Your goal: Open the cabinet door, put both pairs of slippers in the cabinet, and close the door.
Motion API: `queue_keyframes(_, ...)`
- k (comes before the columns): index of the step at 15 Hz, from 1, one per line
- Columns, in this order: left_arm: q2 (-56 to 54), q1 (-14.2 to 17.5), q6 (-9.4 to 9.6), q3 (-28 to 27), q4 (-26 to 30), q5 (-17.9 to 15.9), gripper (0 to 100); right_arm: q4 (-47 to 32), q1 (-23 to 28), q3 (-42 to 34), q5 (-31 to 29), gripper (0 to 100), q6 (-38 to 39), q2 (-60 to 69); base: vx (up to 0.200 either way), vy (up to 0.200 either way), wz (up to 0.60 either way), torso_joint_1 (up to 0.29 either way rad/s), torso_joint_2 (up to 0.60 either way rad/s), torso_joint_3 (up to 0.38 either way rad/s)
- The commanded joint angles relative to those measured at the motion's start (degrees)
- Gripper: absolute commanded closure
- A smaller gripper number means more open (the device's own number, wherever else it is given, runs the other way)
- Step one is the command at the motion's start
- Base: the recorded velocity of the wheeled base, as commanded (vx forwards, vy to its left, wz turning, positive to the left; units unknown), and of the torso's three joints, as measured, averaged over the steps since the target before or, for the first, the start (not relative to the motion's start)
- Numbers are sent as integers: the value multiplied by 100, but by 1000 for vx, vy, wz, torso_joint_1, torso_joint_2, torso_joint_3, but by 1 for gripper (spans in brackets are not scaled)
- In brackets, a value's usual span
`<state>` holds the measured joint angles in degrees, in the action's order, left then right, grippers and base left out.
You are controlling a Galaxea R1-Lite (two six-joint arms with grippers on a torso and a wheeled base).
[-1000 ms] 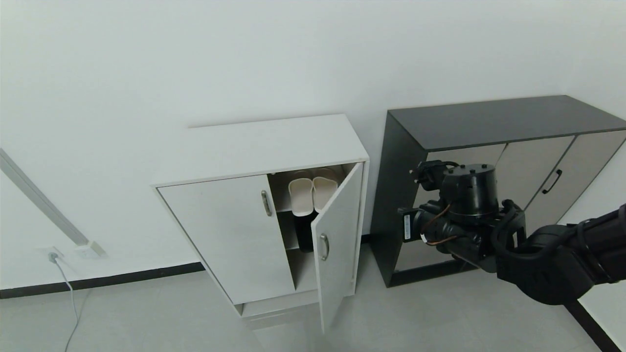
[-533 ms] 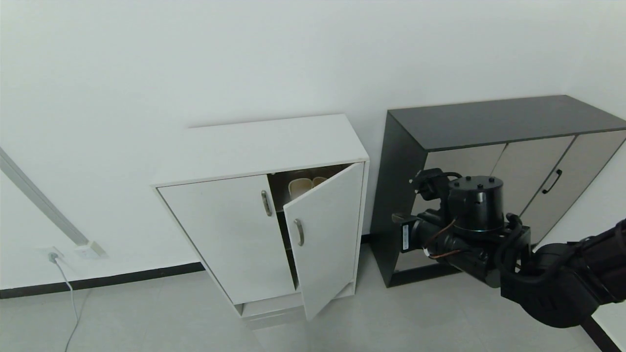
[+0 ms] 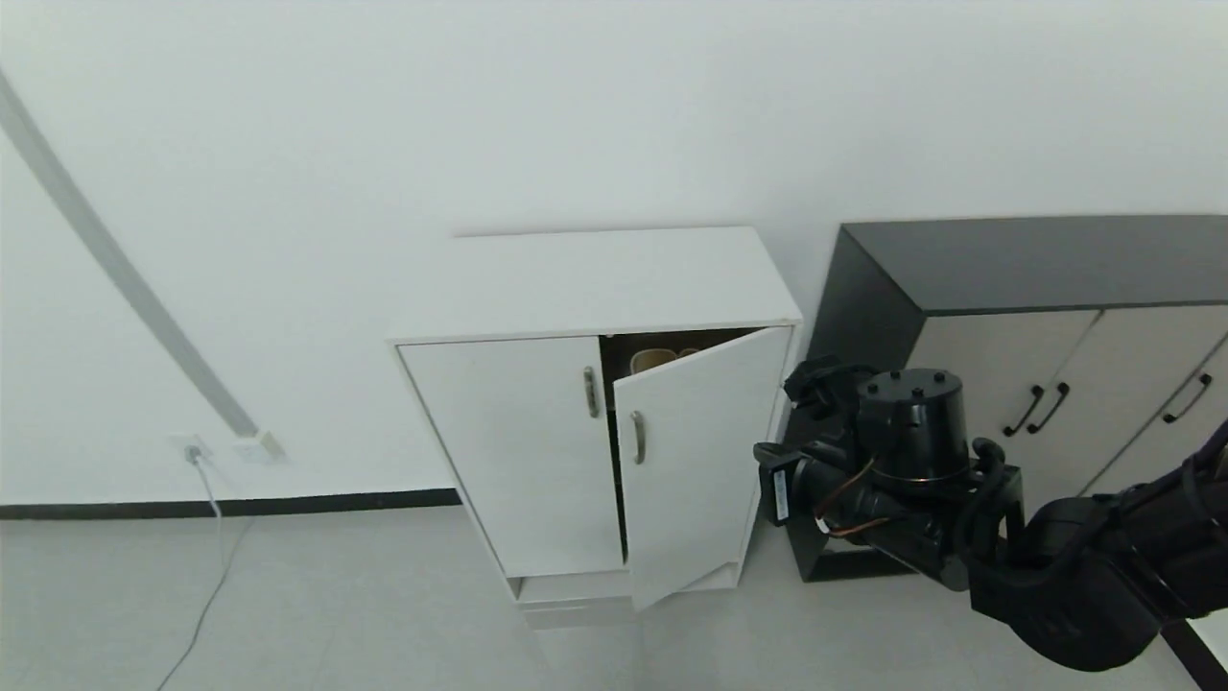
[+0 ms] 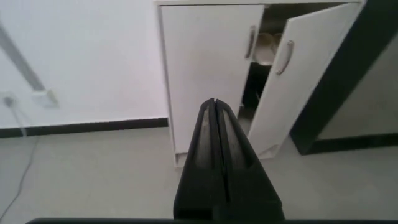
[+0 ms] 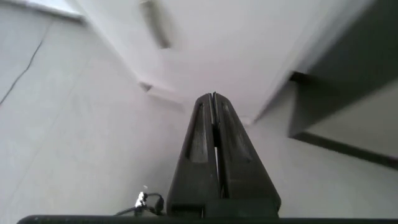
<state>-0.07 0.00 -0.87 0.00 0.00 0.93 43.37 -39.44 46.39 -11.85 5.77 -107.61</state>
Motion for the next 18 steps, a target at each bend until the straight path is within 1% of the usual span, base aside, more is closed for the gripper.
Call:
queue_keyframes(1,7,0,-1,0,0,4,100,57,-11,-103,113,100,3,-32,0,0,0,0,0,0)
queue_keyframes(2,7,0,-1,0,0,4,100,207,-11,-182,192,100,-5,-32,0,0,0,0,0,0)
queue_keyframes(4,7,0,-1,0,0,4,100,488,-11,-262,165,100,-32,-129,0,0,0,0,0,0)
queue_keyframes(7,7,0,-1,0,0,4,100,532,15,-385,130,100,-120,-129,0,0,0,0,0,0)
queue_keyframes(9,7,0,-1,0,0,4,100,593,15,-596,130,100,-120,-67,0,0,0,0,0,0)
queue_keyframes(13,7,0,-1,0,0,4,100,1384,15,-1474,139,100,-128,126,0,0,0,0,0,0)
queue_keyframes(14,7,0,-1,0,0,4,100,1472,6,-1764,139,100,-128,310,0,0,0,0,0,0)
queue_keyframes(18,7,0,7,0,0,4,100,1472,-11,-2512,157,100,-120,943,200,0,0,-4,-1,5)
